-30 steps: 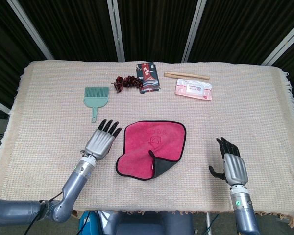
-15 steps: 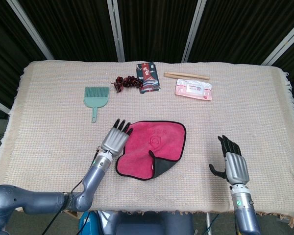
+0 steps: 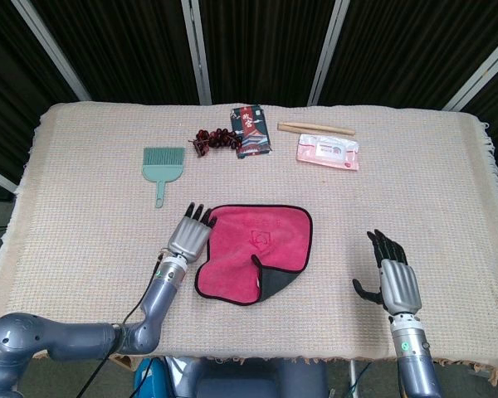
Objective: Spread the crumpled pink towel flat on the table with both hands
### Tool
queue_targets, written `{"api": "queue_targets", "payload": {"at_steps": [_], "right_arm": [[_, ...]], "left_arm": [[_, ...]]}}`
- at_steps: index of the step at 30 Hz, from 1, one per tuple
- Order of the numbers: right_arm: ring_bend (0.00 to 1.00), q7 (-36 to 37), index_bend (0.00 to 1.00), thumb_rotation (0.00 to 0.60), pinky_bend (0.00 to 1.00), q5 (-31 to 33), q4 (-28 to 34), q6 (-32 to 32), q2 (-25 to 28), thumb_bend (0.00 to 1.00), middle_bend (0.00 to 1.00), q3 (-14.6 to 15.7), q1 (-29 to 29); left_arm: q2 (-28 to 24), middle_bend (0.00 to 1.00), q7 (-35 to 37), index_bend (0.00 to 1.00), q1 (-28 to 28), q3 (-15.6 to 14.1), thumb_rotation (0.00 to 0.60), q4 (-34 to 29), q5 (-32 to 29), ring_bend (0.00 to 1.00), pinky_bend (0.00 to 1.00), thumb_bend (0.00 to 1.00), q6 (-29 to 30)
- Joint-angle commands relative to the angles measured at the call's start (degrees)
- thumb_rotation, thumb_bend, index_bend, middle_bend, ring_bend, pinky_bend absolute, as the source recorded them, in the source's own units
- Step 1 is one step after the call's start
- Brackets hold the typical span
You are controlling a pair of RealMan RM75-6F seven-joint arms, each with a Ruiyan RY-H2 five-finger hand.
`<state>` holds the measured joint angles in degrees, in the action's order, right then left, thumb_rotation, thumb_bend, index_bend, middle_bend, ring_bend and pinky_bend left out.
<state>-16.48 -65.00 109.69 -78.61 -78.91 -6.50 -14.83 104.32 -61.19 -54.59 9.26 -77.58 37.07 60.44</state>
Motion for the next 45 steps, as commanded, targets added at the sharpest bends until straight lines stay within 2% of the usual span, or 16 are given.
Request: {"api": "queue_targets", "payload": {"at_steps": [1,19,21,22,26,27,29,38,42,45], "right_arm": [[0.0,-0.1,0.0,0.6,0.0,-0.03,-0.02,-0.01,-0.05,0.3,0.0,0.0,0.03],[0.0,-0.26,0.0,0.6,0.0,-0.45,-0.34,0.38,-0.42,0.3,0.0,-0.08,0.27],[0.0,-0.18,0.0,0.6,0.0,-0.51,-0.3,0.63,-0.23,0.3,0.0,-0.18,0.18],[0.0,-0.21,0.0,0.6,0.0,-0.56,-0.33,0.76,-0.1,0.3,0.0,-0.2,0.12],[0.0,-0.16,0.0,0.6,0.0,-1.7,-0.46,2.0,0.92,0.3,0.0,0.5,-0.18],[0.0,-0.17,0.0,0.6,0.0,-2.03,-0.49,2.58,1.36,0.3,0.0,0.74,-0.37],[0.0,-0.47,0.0,0.6,0.0,-2.37,-0.4,4.13,2.5,0.3,0.0,1.29,-0.87],[0.0,-2.12,0.0,0.6,0.0,-2.34,3.06,12.07,7.27,0.3,0.0,0.75,-5.44],[0.0,-3.05,0.0,0.6,0.0,-0.82,3.9,14.61,7.99,0.3,0.0,-0.82,-7.88],[0.0,-3.52,0.0,0.6,0.0,0.41,4.35,16.42,8.36,0.3,0.0,-1.61,-9.5]], "left_arm": [[-0.72,0.06,0.28,0.14,0.11,0.2,0.6,0.11,0.19,0.0,0.0,0.89,0.45],[-5.58,0.05,2.91,0.13,0.37,1.92,0.6,-1.0,-0.53,0.0,0.0,0.89,1.18],[-6.26,0.05,3.71,0.12,0.63,2.11,0.6,-1.72,-0.22,0.0,0.0,0.87,1.43],[-6.67,0.05,4.27,0.12,0.83,2.26,0.6,-2.22,-0.04,0.0,0.0,0.81,1.59],[-9.35,0.04,8.3,0.1,2.4,3.08,0.6,-5.98,1.83,0.0,0.0,0.42,2.72],[-10.1,0.04,9.32,0.1,2.9,3.12,0.6,-6.97,2.49,0.0,0.0,0.35,3.08],[-11.95,0.04,11.15,0.1,4.02,3.0,0.6,-9.21,3.79,0.0,0.0,0.28,3.83],[-21.34,0.04,20.97,0.09,10.37,3.65,0.6,-21.57,10.51,0.0,0.0,0.11,10.09],[-25.46,0.03,25.75,0.09,14.27,2.9,0.6,-27.66,15.19,0.0,0.0,0.09,14.16],[-28.71,0.03,29.51,0.09,18.14,1.13,0.6,-32.75,19.16,0.0,0.0,0.09,17.68]]}}
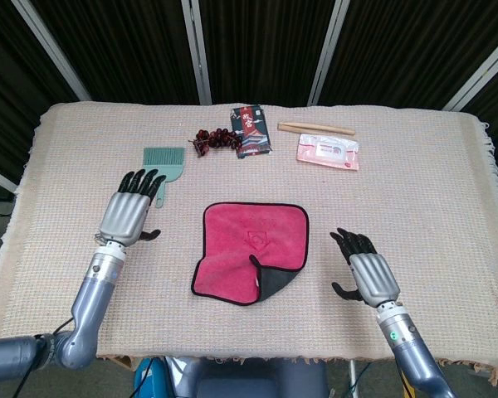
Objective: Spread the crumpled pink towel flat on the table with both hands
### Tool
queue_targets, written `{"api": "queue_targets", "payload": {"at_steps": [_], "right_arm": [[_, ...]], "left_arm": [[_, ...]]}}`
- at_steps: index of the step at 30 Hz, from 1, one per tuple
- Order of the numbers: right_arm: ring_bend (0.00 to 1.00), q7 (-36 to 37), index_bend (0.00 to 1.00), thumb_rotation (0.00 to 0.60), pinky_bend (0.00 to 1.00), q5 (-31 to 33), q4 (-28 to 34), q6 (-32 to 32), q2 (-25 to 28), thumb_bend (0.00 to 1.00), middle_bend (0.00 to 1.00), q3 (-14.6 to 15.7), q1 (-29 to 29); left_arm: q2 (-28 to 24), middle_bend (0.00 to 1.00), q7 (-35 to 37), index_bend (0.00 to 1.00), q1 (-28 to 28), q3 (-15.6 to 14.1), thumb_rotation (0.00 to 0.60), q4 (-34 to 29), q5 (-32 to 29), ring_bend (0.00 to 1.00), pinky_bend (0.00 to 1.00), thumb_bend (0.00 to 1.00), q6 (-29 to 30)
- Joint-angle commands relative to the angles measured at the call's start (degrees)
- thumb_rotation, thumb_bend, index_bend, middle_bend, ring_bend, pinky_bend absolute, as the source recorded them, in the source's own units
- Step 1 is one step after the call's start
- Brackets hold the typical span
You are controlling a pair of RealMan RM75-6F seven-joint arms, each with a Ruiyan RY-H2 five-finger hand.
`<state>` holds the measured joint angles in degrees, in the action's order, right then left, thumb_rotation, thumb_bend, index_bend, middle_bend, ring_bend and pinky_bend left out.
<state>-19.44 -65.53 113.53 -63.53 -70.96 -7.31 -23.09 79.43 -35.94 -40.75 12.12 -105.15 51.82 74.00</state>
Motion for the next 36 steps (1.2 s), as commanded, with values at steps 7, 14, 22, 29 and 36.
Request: {"api": "queue_targets", "payload": {"at_steps": [7,14,22,29,36], "right_arm": [[0.0,-3.03,0.08,0.6,0.0,3.71,0.73,5.73,0.27,0.3,0.0,-1.32,-5.13],[0.0,-8.06,0.27,0.6,0.0,9.38,-0.76,9.0,-3.27,0.33,0.0,-1.49,-10.26],[0.0,-14.24,0.36,0.6,0.0,17.01,-3.58,8.67,-9.88,0.36,0.0,-1.77,-16.36],[0.0,-17.09,0.36,0.6,0.0,23.02,-6.17,8.07,-13.3,0.36,0.0,-1.64,-20.28],[0.0,-19.4,0.36,0.6,0.0,26.18,-7.94,6.76,-15.66,0.4,0.0,-0.55,-22.69]], "left_arm": [[-9.68,0.03,12.26,0.09,13.97,-8.97,0.6,-11.85,15.09,0.0,0.0,0.09,11.94],[-11.78,0.02,17.47,0.1,20.12,-13.77,0.6,-8.98,23.12,0.0,0.0,0.09,16.14],[-11.59,0.02,21.47,0.1,22.44,-12.86,0.6,-6.23,24.65,0.0,0.0,0.09,15.4],[-10.82,0.02,21.12,0.1,23.11,-12.04,0.6,-5.53,25.22,0.0,0.0,0.09,13.68],[-10.37,0.02,21.19,0.1,23.79,-11.47,0.6,-5.32,26.11,0.0,0.0,0.09,12.72]]}}
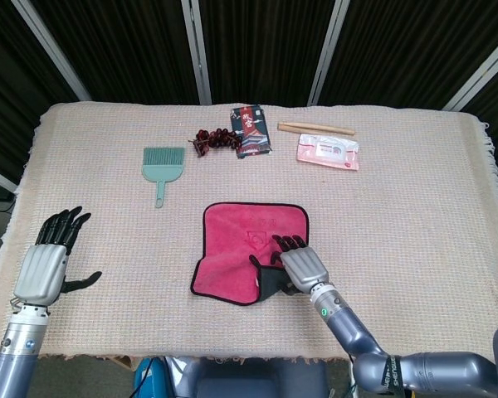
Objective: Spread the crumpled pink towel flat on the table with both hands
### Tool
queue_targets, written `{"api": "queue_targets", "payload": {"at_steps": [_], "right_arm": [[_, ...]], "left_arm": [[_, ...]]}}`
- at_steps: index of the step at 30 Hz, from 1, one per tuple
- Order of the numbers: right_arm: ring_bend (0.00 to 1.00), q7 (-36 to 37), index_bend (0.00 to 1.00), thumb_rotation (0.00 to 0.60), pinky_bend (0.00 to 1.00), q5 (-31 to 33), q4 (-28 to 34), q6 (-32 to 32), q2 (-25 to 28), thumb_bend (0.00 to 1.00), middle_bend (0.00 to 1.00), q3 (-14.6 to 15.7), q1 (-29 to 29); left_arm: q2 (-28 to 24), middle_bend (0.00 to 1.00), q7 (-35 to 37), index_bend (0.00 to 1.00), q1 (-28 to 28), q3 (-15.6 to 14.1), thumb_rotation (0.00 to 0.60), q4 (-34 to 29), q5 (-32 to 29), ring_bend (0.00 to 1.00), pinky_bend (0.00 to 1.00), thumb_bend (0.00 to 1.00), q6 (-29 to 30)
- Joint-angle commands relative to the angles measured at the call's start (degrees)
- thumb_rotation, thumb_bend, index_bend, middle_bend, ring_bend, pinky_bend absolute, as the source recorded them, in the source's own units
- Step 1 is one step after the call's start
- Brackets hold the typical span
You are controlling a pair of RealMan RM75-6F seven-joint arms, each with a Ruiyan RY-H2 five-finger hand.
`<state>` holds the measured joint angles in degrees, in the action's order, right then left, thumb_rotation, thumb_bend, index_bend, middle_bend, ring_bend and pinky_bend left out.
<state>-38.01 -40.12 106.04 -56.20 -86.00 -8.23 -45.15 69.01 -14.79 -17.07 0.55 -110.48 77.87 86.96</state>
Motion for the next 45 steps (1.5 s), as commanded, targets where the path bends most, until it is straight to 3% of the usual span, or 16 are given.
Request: {"api": "queue_targets", "payload": {"at_steps": [1,21,32,38,45], "right_arm": [[0.0,-0.94,0.36,0.6,0.0,1.33,-1.19,-0.65,-0.79,0.4,0.0,0.0,-1.01],[0.0,-5.09,0.35,0.6,0.0,6.18,2.55,-5.38,-1.5,0.45,0.0,2.48,-4.21],[0.0,-4.74,0.46,0.6,0.0,5.7,1.71,-7.88,-4.71,0.45,0.02,3.53,-4.16],[0.0,-4.29,0.54,0.6,0.0,5.05,1.03,-8.12,-5.86,0.53,0.07,3.74,-4.11],[0.0,-4.32,0.55,0.6,0.0,3.9,2.47,-8.94,-5.38,0.62,0.08,4.02,-3.93]], "left_arm": [[0.07,0.02,0.07,0.1,0.16,0.15,0.6,0.01,0.12,0.0,0.0,0.09,-0.37],[-0.22,0.01,2.39,0.11,1.59,1.73,0.6,0.15,1.22,0.0,0.0,0.09,-2.64],[-0.62,0.01,3.63,0.11,2.27,2.46,0.6,0.33,1.76,0.0,0.0,0.09,-3.4],[-0.7,0.01,4.2,0.12,2.46,2.79,0.6,0.32,1.82,0.0,0.0,0.09,-4.03],[-0.49,0.01,4.23,0.12,2.75,3.08,0.6,0.37,1.93,0.0,0.0,0.09,-4.43]]}}
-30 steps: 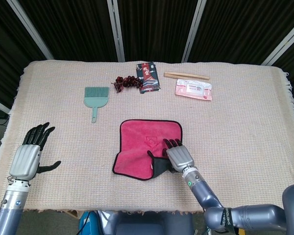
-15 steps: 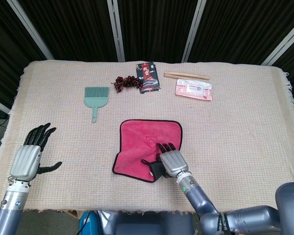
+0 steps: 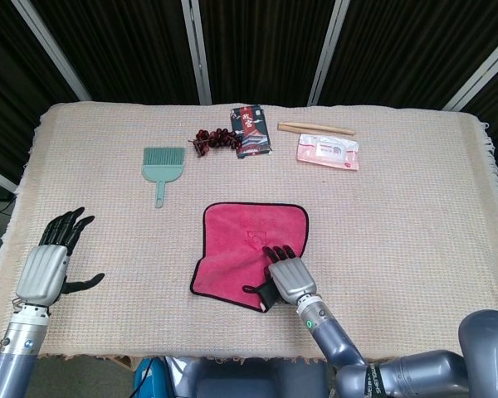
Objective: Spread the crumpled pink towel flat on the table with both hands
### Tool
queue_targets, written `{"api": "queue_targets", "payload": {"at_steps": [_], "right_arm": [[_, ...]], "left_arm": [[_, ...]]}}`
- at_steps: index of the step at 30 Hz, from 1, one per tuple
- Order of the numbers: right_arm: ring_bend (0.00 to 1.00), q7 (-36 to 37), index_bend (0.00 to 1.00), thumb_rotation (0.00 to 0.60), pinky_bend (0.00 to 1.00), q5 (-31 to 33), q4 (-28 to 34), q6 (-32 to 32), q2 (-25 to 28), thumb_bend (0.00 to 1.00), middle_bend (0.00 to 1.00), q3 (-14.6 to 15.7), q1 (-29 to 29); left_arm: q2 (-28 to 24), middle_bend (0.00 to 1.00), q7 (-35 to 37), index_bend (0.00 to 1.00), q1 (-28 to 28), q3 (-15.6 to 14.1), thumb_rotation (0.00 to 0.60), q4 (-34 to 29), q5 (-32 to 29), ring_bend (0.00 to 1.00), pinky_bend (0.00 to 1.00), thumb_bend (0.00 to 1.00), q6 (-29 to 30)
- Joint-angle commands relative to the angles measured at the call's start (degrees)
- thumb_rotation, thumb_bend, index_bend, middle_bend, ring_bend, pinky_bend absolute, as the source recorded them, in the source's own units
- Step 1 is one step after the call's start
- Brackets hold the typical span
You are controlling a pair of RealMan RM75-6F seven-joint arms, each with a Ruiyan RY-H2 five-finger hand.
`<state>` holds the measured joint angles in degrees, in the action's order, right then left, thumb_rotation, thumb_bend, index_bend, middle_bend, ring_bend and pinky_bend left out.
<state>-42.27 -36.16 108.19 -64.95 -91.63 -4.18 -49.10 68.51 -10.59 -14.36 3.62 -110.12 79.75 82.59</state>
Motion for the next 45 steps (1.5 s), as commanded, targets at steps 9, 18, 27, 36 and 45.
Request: {"api": "queue_targets", "payload": {"at_steps": [9,18,27,36,45], "right_arm": [[0.0,-0.22,0.55,0.6,0.0,0.01,1.57,-0.94,2.19,0.63,0.08,0.18,0.34],[0.0,-0.59,0.55,0.6,0.0,0.7,2.91,-1.5,5.17,0.63,0.08,1.18,1.03],[0.0,-0.69,0.55,0.6,0.0,1.03,4.76,-1.38,7.16,0.63,0.08,3.12,1.93],[0.0,0.5,0.55,0.6,0.0,-0.51,6.27,-2.39,7.4,0.63,0.08,4.01,3.31],[0.0,3.17,0.53,0.6,0.0,-4.65,5.83,-2.97,7.11,0.63,0.08,5.06,5.41]], "left_arm": [[-0.03,0.01,0.27,0.12,0.47,0.22,0.6,-0.02,0.49,0.0,0.0,0.09,-0.27],[-0.11,0.01,0.4,0.12,0.83,0.34,0.6,-0.08,1.05,0.0,0.0,0.09,-0.33],[-0.11,0.01,0.32,0.12,1.07,0.36,0.6,-0.43,1.34,0.0,0.0,0.09,-0.67],[-0.51,0.01,1.08,0.12,1.39,0.39,0.6,-0.7,1.81,0.0,0.0,0.09,-0.78],[-0.68,0.01,1.46,0.12,1.58,0.34,0.6,-0.77,2.01,0.0,0.0,0.09,-1.05]]}}
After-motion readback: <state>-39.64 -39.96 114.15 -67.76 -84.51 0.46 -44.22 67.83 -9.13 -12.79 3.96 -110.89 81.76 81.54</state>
